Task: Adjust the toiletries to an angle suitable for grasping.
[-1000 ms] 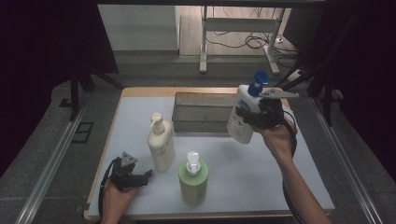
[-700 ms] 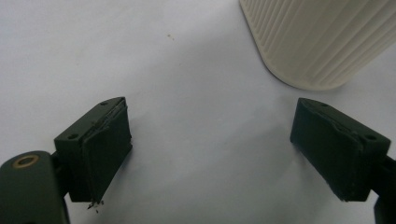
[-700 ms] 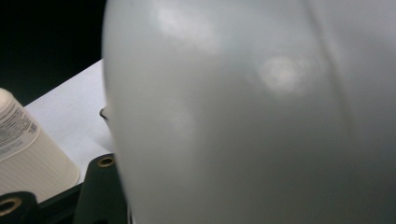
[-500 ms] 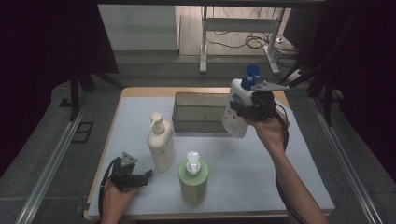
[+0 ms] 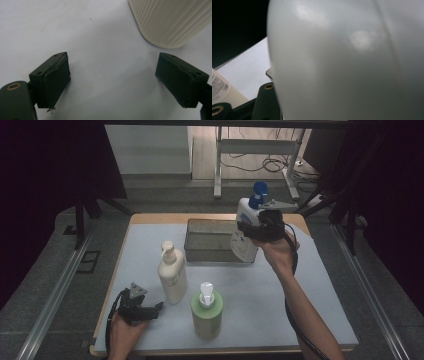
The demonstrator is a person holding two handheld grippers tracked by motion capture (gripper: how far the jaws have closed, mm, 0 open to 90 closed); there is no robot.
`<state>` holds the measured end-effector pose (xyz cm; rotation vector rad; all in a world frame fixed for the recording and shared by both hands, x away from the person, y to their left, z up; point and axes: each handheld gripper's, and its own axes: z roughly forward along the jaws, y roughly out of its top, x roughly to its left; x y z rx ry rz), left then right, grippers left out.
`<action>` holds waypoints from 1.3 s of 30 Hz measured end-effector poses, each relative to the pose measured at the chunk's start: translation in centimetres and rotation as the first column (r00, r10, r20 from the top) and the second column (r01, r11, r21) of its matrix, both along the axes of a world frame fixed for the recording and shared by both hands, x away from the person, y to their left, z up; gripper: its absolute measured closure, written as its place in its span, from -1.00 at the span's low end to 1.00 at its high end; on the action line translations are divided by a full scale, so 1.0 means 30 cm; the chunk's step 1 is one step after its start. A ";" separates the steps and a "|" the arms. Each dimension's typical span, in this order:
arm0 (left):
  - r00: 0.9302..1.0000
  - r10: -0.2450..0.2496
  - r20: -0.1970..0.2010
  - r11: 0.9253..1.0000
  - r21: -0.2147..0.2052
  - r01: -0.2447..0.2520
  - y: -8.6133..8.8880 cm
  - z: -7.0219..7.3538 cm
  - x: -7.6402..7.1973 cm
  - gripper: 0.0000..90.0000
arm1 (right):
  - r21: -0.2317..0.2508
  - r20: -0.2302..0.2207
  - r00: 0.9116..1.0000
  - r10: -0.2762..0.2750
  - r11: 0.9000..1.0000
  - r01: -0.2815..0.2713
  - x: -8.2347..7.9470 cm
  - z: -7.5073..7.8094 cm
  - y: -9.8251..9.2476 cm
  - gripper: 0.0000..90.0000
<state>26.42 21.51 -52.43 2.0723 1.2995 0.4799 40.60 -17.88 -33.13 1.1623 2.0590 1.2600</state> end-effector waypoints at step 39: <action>1.000 0.000 0.000 1.000 0.000 0.000 0.000 0.000 0.000 -0.73 | 0.015 -0.004 1.000 0.000 1.000 0.000 0.146 -0.020 0.194 -0.10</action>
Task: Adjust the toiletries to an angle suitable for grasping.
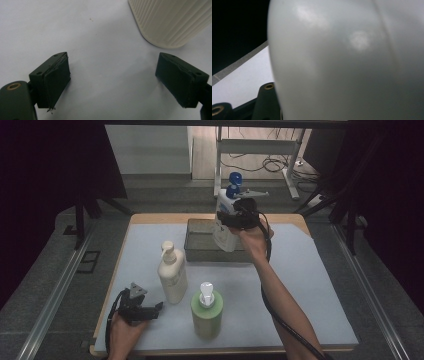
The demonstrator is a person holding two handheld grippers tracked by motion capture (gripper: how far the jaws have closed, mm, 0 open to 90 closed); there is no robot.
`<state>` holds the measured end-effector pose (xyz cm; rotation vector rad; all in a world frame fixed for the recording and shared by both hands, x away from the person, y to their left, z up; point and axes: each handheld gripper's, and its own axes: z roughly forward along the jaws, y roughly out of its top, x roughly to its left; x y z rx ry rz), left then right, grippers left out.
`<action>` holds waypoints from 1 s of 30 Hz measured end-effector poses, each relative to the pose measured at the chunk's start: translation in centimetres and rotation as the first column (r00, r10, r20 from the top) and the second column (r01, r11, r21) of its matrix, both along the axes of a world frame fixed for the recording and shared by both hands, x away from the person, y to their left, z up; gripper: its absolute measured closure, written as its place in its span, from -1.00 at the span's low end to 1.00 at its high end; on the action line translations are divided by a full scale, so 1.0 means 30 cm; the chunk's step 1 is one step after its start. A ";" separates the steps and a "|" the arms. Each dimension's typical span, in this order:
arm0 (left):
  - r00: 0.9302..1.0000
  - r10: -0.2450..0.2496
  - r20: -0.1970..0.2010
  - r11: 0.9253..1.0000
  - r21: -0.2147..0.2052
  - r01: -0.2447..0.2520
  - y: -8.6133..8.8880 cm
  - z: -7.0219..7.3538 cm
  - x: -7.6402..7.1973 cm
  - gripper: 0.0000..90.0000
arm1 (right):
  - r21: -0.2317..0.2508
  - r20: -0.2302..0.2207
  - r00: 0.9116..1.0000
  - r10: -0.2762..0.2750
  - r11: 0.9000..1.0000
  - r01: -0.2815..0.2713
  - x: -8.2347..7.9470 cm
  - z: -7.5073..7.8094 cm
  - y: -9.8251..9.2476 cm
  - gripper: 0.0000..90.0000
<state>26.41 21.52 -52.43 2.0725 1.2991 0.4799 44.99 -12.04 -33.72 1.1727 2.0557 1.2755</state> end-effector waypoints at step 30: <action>1.000 -0.003 -0.002 1.000 0.003 0.003 0.001 0.001 0.000 -0.73 | -0.012 -0.004 1.000 -0.010 1.000 0.010 0.085 -0.075 0.094 -0.10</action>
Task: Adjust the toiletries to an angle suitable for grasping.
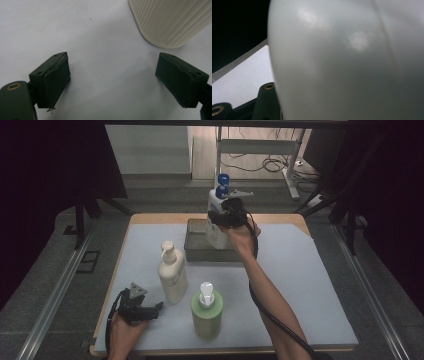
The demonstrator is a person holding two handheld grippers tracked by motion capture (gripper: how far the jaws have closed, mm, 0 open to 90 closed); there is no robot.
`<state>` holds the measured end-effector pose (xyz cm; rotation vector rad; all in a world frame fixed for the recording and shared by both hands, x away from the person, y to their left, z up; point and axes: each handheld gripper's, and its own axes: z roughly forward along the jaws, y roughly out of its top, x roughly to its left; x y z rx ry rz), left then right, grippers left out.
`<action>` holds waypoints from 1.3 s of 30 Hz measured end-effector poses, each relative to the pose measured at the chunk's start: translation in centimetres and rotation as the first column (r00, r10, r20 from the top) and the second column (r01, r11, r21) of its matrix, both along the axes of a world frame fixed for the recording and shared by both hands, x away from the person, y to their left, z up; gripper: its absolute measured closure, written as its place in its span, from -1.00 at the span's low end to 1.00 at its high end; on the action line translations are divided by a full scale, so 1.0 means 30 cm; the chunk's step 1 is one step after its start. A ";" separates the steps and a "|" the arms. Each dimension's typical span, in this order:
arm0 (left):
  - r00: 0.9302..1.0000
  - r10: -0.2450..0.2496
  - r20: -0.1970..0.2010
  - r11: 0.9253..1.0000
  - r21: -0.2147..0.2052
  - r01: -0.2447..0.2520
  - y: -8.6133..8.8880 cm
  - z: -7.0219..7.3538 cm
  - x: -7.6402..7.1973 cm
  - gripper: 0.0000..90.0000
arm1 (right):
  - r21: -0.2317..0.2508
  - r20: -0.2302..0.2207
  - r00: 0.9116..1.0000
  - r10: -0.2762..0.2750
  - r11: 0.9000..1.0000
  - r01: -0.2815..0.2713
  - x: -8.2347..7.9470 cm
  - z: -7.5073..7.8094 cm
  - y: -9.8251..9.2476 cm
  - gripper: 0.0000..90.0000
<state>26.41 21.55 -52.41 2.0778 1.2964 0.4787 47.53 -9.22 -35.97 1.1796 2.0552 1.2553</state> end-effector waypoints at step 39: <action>1.000 0.000 0.000 1.000 0.000 0.000 0.000 0.000 0.000 -0.73 | -0.056 -0.028 0.999 -0.024 0.998 0.023 -0.006 -0.173 0.029 -0.12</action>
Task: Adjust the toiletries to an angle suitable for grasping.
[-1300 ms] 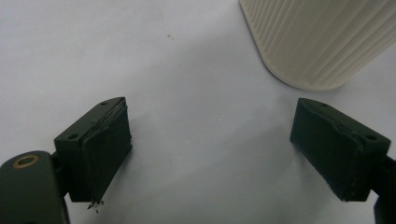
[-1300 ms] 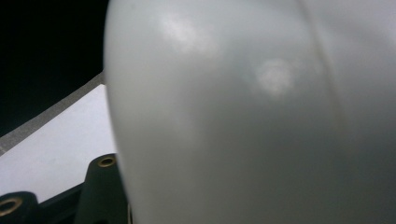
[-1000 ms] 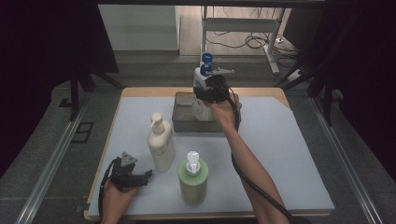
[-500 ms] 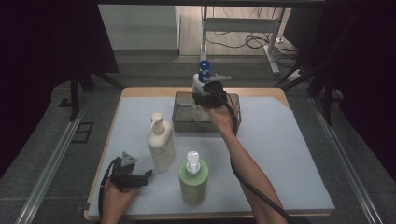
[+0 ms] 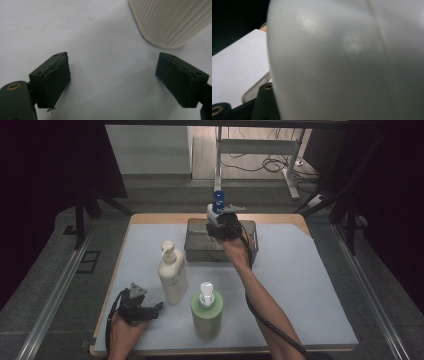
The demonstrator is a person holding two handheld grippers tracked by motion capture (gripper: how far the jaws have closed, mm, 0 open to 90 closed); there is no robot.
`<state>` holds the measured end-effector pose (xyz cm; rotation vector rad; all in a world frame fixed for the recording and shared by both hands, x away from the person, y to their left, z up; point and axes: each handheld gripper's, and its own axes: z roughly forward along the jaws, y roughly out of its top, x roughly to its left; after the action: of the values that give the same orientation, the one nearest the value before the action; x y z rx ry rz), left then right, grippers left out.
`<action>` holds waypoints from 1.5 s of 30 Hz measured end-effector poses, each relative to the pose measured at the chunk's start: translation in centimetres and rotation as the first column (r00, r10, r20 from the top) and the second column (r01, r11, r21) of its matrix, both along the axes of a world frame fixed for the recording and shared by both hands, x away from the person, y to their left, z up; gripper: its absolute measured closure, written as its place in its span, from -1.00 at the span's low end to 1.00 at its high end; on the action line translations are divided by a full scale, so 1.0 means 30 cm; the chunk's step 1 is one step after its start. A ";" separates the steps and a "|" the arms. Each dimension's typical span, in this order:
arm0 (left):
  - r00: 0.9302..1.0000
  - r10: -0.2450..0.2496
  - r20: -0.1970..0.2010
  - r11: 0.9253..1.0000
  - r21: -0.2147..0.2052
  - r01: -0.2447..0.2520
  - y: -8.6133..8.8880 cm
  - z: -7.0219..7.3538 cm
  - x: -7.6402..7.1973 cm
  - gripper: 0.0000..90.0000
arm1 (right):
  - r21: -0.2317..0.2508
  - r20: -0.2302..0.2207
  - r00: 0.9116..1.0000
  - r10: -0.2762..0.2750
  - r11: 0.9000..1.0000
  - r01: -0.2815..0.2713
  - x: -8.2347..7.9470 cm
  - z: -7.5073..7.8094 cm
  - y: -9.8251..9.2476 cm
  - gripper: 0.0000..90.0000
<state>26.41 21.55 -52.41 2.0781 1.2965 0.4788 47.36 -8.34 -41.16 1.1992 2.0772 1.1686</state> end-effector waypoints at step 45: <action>1.000 0.000 0.002 1.000 0.001 0.000 -0.001 0.000 0.000 -0.73 | -0.019 -0.005 0.993 0.121 0.992 -0.121 -0.094 -0.026 -0.108 -0.19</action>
<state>26.40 21.54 -52.41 2.0785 1.2958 0.4815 44.54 -11.58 -41.95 1.0807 2.1855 1.1980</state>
